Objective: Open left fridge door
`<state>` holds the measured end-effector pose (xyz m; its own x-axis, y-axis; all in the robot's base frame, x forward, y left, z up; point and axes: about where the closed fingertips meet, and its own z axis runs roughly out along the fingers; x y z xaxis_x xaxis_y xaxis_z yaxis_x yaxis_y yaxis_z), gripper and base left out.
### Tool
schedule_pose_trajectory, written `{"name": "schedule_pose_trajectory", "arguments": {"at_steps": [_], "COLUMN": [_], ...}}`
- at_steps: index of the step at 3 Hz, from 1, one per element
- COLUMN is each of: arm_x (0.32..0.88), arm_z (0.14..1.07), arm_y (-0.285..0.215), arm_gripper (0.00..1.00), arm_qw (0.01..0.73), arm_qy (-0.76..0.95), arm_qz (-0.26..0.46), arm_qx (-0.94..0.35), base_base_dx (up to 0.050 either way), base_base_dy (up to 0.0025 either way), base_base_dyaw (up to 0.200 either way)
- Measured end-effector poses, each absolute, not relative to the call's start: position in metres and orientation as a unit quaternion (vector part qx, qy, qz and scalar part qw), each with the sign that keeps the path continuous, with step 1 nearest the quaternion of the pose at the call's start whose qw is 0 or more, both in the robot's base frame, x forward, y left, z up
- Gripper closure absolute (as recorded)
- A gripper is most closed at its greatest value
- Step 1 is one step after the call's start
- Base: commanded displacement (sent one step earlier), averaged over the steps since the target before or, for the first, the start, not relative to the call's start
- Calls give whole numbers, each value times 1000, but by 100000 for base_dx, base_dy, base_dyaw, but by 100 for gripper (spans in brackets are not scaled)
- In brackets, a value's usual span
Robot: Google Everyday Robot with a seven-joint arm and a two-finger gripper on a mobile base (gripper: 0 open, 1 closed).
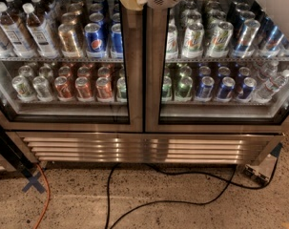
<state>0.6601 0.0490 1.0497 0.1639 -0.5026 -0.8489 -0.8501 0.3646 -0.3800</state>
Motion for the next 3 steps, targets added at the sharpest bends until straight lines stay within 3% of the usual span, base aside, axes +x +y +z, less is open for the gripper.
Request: {"name": "schedule_pose_trajectory", "arguments": {"at_steps": [3], "arm_x": [669], "arm_z": [1053], "arm_y": [41], "arm_gripper": [100], "arm_qw": [538], "arm_qy": [625], "arm_qz": [162], "arm_qx": [-542], "base_base_dx": [0], "base_base_dy": [0], "base_base_dyaw": [0]}}
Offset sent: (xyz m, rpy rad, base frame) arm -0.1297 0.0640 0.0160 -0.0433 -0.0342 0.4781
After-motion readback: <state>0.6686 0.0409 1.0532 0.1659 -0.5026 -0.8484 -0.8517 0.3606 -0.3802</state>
